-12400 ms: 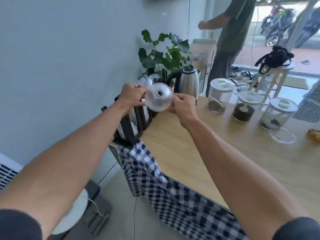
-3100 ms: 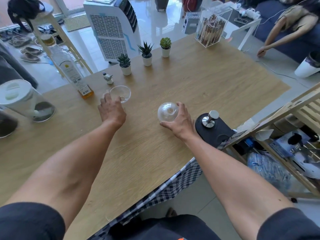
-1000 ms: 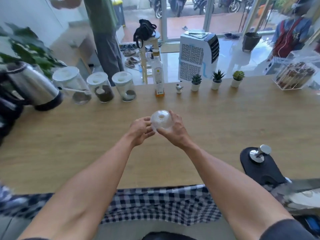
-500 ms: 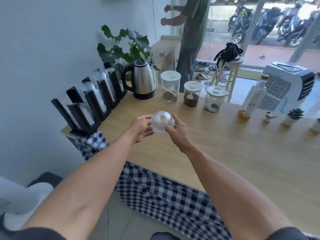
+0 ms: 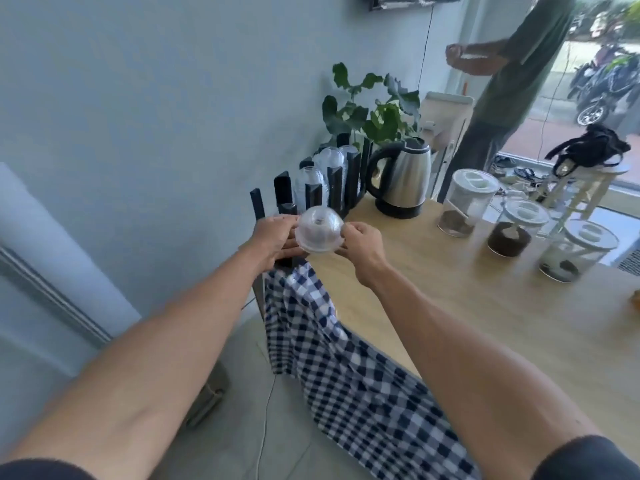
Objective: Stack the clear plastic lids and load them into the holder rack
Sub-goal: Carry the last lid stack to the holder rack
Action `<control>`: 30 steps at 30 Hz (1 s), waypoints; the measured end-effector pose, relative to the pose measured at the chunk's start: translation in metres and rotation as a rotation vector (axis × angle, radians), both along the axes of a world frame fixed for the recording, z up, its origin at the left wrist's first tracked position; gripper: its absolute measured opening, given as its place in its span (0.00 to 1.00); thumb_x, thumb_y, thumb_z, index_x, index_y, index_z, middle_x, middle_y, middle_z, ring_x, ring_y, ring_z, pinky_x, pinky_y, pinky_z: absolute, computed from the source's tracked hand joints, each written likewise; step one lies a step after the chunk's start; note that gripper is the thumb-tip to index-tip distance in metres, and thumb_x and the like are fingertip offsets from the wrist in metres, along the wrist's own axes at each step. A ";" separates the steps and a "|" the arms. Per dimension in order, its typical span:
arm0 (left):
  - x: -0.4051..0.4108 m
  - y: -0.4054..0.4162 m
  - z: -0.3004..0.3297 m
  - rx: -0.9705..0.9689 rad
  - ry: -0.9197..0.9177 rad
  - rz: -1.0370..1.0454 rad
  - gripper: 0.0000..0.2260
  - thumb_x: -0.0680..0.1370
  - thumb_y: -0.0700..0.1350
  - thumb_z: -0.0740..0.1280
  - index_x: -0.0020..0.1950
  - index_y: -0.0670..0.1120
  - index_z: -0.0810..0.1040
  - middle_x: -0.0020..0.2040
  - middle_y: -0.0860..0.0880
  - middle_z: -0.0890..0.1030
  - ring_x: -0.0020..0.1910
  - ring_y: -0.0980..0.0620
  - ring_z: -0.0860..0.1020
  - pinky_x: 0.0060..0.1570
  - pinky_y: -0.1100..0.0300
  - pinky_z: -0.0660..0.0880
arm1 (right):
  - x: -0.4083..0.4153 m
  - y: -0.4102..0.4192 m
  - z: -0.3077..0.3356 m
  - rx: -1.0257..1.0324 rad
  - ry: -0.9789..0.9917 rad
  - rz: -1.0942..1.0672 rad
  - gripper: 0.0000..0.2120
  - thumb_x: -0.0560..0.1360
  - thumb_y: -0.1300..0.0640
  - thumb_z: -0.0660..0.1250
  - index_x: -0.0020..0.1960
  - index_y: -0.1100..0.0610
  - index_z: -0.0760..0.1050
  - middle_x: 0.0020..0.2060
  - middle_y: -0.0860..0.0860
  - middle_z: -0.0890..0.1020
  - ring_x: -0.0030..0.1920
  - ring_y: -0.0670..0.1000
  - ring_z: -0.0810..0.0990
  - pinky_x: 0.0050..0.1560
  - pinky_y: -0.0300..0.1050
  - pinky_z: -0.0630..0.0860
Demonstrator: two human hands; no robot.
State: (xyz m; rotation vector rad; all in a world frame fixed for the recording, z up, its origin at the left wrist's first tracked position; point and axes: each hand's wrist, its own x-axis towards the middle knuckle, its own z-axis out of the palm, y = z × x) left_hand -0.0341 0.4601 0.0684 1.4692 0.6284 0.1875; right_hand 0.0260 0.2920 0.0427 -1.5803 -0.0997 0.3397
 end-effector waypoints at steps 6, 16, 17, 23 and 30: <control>0.019 0.053 0.027 0.032 -0.028 0.106 0.04 0.80 0.40 0.67 0.49 0.45 0.82 0.39 0.45 0.84 0.35 0.48 0.83 0.44 0.52 0.84 | 0.039 0.052 0.028 -0.075 -0.054 0.072 0.03 0.73 0.56 0.68 0.46 0.55 0.78 0.39 0.55 0.73 0.38 0.55 0.71 0.36 0.46 0.76; 0.081 0.106 0.048 0.364 0.050 0.071 0.02 0.78 0.41 0.66 0.49 0.46 0.77 0.40 0.45 0.73 0.36 0.49 0.71 0.36 0.58 0.66 | 0.104 0.103 0.029 -0.019 0.080 0.078 0.12 0.76 0.61 0.69 0.35 0.56 0.74 0.28 0.50 0.75 0.28 0.49 0.74 0.38 0.42 0.75; 0.087 0.110 0.047 0.391 0.066 0.054 0.03 0.78 0.40 0.66 0.49 0.46 0.78 0.40 0.46 0.73 0.33 0.51 0.71 0.35 0.60 0.65 | 0.107 0.107 0.025 -0.011 0.098 0.083 0.11 0.76 0.62 0.69 0.35 0.56 0.75 0.28 0.50 0.75 0.27 0.48 0.74 0.36 0.41 0.75; 0.118 0.141 0.040 0.466 0.108 -0.097 0.07 0.79 0.37 0.67 0.51 0.38 0.83 0.44 0.45 0.79 0.43 0.49 0.77 0.45 0.65 0.76 | 0.110 0.124 0.002 0.006 0.162 0.025 0.12 0.75 0.63 0.69 0.34 0.57 0.74 0.26 0.52 0.76 0.28 0.50 0.74 0.36 0.43 0.76; 0.139 0.168 0.034 0.481 0.299 -0.367 0.05 0.72 0.39 0.74 0.46 0.41 0.83 0.40 0.46 0.83 0.38 0.52 0.81 0.35 0.61 0.69 | 0.105 0.142 -0.017 -0.017 0.263 -0.182 0.08 0.73 0.60 0.72 0.47 0.66 0.82 0.34 0.56 0.83 0.33 0.52 0.82 0.34 0.42 0.80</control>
